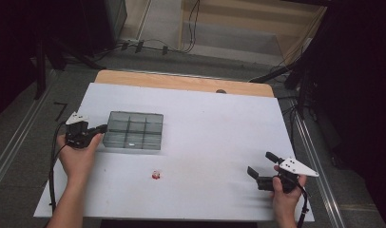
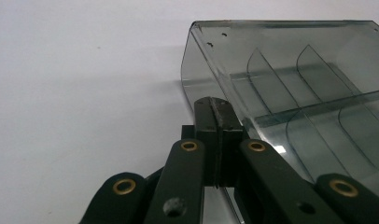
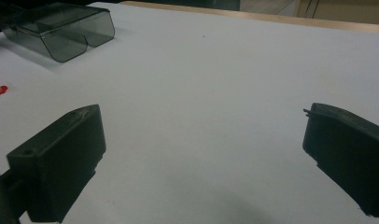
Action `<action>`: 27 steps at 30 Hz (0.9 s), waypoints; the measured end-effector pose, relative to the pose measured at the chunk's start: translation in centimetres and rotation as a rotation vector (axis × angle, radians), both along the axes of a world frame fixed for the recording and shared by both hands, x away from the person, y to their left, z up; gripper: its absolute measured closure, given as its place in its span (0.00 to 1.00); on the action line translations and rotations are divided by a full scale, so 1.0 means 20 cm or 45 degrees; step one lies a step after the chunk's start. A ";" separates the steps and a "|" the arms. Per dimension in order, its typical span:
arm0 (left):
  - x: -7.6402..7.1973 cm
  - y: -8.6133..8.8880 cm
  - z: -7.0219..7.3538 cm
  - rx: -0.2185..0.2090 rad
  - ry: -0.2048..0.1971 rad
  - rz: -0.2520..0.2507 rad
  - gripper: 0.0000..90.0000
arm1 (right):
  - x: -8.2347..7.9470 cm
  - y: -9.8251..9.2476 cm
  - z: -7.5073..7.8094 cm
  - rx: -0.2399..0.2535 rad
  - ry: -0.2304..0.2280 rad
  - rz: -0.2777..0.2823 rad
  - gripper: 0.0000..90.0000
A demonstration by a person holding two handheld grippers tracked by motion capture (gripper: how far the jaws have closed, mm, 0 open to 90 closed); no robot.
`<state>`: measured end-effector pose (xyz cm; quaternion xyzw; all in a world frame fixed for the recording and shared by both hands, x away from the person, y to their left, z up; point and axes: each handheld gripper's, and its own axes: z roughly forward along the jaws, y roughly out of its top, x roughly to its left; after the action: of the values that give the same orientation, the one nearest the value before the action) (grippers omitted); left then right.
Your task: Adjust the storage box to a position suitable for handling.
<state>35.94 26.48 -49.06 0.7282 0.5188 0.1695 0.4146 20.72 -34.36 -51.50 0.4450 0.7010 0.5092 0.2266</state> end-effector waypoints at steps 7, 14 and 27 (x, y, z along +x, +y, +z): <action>0.00 -0.04 -0.01 -0.025 0.003 -0.022 0.99 | 0.00 0.01 0.00 0.002 0.006 0.000 0.00; 0.01 -0.07 -0.02 -0.044 0.005 -0.040 0.99 | 0.00 0.01 0.00 -0.002 0.003 0.004 0.00; 0.01 -0.13 -0.02 -0.059 -0.006 -0.054 0.99 | 0.00 0.01 0.00 -0.007 0.005 0.005 0.00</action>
<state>36.18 23.93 -49.56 0.7289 0.5060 0.1503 0.4360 20.81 -34.13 -51.59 0.4441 0.7036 0.5069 0.2253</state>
